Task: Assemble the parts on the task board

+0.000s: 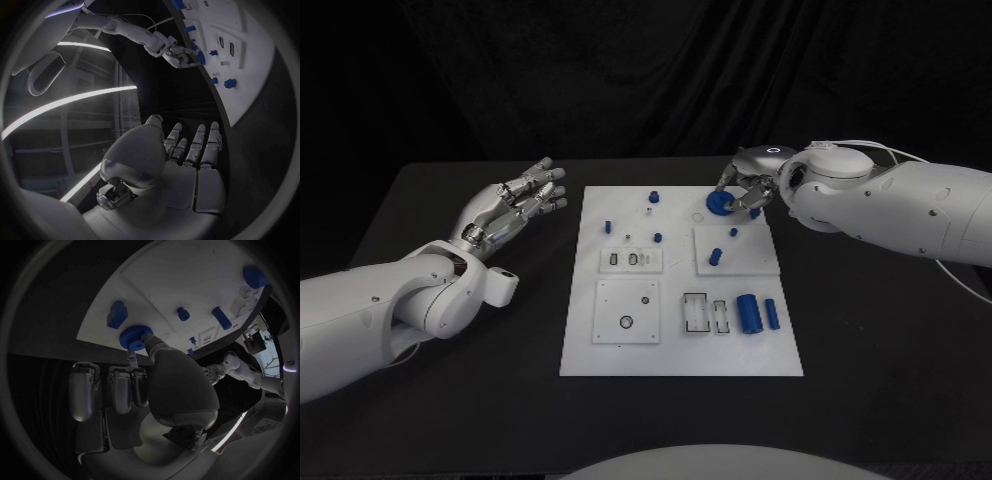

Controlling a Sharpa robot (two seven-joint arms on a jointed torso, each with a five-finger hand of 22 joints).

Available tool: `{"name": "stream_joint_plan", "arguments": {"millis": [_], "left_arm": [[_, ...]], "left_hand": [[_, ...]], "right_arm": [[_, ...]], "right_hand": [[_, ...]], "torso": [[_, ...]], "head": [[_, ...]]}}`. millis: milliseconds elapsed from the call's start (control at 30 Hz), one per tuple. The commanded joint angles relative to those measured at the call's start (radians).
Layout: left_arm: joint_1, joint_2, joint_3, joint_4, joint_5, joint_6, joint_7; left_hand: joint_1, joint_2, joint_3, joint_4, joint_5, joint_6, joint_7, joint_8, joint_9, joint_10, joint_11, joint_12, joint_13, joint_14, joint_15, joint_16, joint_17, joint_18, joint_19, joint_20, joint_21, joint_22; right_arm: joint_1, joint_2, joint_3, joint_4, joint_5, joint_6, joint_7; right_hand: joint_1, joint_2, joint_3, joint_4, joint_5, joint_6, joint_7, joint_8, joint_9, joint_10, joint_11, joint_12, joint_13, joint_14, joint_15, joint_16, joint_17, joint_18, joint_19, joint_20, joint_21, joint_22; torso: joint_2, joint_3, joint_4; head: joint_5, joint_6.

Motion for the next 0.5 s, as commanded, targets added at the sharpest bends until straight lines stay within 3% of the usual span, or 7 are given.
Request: {"name": "stream_joint_plan", "arguments": {"millis": [33,367,500], "left_arm": [[-0.002,0.001,0.001,0.001,-0.007,0.016,0.022],[-0.002,0.001,0.001,0.000,-0.007,0.018,0.022],[-0.002,0.000,0.001,0.001,-0.007,0.019,0.022]], "left_hand": [[0.011,0.002,0.006,-0.002,0.006,0.008,0.001,0.006,0.002,0.000,0.008,0.007,0.001,0.000,0.003,0.006,0.001,-0.015,0.004,-0.002,-0.004,0.000],[0.011,0.002,0.006,-0.002,0.006,0.008,0.001,0.006,0.002,0.000,0.008,0.007,0.001,0.000,0.003,0.006,0.001,-0.015,0.004,-0.002,-0.004,0.000],[0.011,0.002,0.006,-0.002,0.006,0.008,0.001,0.006,0.002,0.000,0.008,0.007,0.001,0.000,0.003,0.006,0.001,-0.015,0.004,-0.002,-0.004,0.000]], "right_arm": [[-0.006,0.001,-0.005,-0.006,-0.016,0.011,-0.021],[-0.007,0.003,-0.005,-0.004,-0.041,-0.013,0.011],[-0.007,-0.002,-0.004,0.007,-0.045,-0.027,0.021]], "right_hand": [[0.020,0.016,-0.002,-0.020,0.000,0.052,-0.006,0.057,0.065,0.104,-0.004,0.005,0.263,0.104,-0.010,0.000,0.254,-0.015,0.059,-0.008,-0.006,0.231],[0.025,0.037,-0.028,-0.063,0.001,0.014,0.000,0.167,0.205,0.104,0.000,0.005,0.263,0.105,-0.008,0.002,0.258,-0.016,0.060,-0.005,0.000,0.233],[0.013,0.036,-0.036,-0.059,0.001,0.003,0.002,0.184,0.228,0.104,0.001,0.005,0.263,0.106,-0.005,0.004,0.260,-0.018,0.064,-0.003,0.007,0.235]], "torso": [[0.001,0.0002,0.0012],[0.000,-0.0012,-0.0011],[-0.001,-0.0007,0.0002]], "head": [[0.000,0.001],[0.007,0.001],[0.009,0.002]]}}
